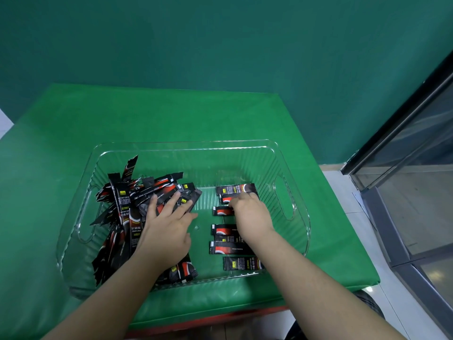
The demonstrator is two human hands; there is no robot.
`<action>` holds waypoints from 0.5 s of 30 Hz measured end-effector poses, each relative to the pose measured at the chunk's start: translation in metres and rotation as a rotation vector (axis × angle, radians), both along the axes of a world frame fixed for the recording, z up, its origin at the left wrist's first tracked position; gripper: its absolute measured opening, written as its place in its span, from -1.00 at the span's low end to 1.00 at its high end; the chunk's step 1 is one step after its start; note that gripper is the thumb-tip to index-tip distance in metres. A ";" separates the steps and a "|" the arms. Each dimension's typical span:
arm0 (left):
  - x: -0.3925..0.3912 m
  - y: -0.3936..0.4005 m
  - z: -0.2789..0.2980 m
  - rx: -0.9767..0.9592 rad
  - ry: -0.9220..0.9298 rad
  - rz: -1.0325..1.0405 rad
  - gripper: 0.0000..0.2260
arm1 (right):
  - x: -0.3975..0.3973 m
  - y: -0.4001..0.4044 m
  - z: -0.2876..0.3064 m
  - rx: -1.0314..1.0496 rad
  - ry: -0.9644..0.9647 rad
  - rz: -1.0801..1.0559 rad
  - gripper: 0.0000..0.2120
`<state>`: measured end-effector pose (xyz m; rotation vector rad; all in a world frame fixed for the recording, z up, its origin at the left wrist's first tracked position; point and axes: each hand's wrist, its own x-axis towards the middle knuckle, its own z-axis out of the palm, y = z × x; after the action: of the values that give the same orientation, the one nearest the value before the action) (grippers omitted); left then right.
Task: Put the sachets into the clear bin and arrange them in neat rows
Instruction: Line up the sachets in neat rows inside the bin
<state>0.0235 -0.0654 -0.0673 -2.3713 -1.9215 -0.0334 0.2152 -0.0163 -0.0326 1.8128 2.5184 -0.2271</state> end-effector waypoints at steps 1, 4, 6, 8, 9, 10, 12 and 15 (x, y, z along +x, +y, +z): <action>0.000 0.000 0.000 0.000 -0.006 0.001 -0.57 | 0.003 0.000 0.001 -0.006 0.025 -0.042 -0.49; 0.001 0.000 -0.002 0.009 -0.028 0.002 -0.56 | 0.006 -0.001 0.000 -0.004 0.121 -0.128 -0.41; 0.000 0.001 -0.003 0.015 -0.007 -0.004 -0.56 | 0.001 -0.006 -0.001 -0.007 0.148 -0.111 -0.49; -0.001 0.002 -0.005 0.007 0.037 -0.017 -0.56 | -0.007 -0.017 0.001 -0.099 0.150 -0.088 -0.60; -0.001 0.003 -0.007 0.020 0.044 -0.025 -0.55 | -0.011 -0.022 0.003 -0.179 0.118 -0.085 -0.58; -0.001 0.003 -0.008 0.041 0.045 -0.031 -0.55 | -0.014 -0.026 0.002 -0.256 0.066 -0.083 -0.53; -0.001 0.004 -0.009 0.076 0.040 -0.036 -0.54 | -0.018 -0.031 0.001 -0.349 -0.032 -0.091 -0.43; -0.001 0.003 -0.010 0.093 0.034 -0.035 -0.55 | -0.020 -0.032 -0.005 -0.393 -0.094 -0.103 -0.39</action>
<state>0.0222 -0.0627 -0.0774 -2.3303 -1.8222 -0.0825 0.1953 -0.0480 -0.0372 1.7456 2.1309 -0.5790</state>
